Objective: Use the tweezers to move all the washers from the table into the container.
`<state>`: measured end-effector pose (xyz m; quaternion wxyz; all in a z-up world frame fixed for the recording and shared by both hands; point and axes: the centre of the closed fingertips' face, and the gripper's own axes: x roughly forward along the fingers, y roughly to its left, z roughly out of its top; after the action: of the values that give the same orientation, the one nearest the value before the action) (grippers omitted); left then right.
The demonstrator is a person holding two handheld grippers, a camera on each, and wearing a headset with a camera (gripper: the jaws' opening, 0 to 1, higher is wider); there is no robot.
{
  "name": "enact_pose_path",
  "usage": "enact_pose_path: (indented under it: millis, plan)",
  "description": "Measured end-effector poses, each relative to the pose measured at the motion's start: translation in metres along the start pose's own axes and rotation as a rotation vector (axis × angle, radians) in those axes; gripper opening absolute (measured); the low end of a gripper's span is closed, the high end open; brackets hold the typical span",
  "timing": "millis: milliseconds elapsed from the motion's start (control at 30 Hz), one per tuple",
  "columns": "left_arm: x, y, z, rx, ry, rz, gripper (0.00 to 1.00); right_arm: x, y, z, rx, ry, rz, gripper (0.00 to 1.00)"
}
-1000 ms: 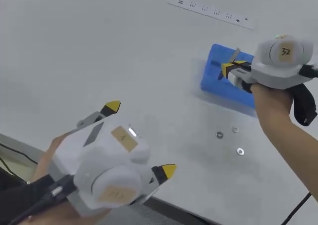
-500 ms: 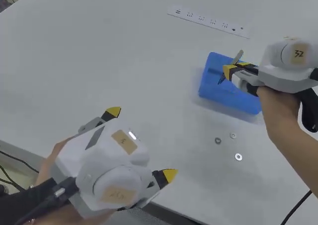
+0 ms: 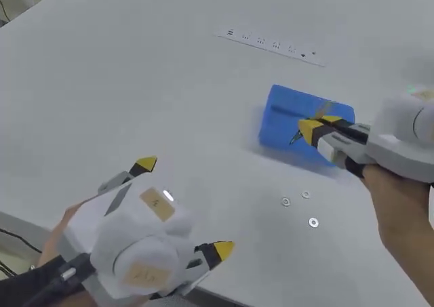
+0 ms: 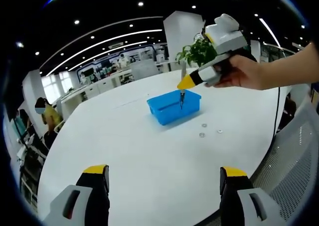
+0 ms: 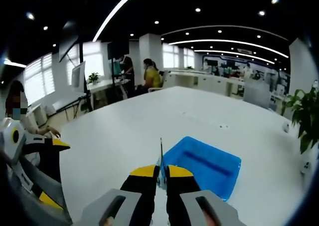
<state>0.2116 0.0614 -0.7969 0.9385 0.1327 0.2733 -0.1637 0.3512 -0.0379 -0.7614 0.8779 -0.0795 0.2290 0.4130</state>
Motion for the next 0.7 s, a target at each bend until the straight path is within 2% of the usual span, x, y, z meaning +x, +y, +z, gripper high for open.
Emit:
enact_pose_path:
  millis: [133, 267, 367, 500, 700]
  plan:
    - [-0.001, -0.003, 0.004, -0.002, -0.023, -0.014, 0.95, -0.006, 0.004, -0.017, 0.047, 0.019, 0.004, 0.03]
    - [-0.001, -0.003, 0.004, -0.003, -0.026, -0.021, 0.95, -0.008, 0.007, -0.032, 0.076, 0.041, 0.003, 0.03]
    - [0.0, -0.003, 0.003, 0.001, -0.018, -0.02, 0.95, -0.011, 0.009, -0.045, 0.07, 0.074, -0.019, 0.03]
    - [0.0, -0.002, 0.002, 0.003, -0.015, -0.011, 0.95, -0.012, 0.009, -0.061, 0.102, 0.09, -0.031, 0.03]
    - [-0.001, 0.0, 0.003, 0.001, -0.019, -0.003, 0.95, -0.012, 0.007, -0.069, 0.141, 0.103, -0.042, 0.03]
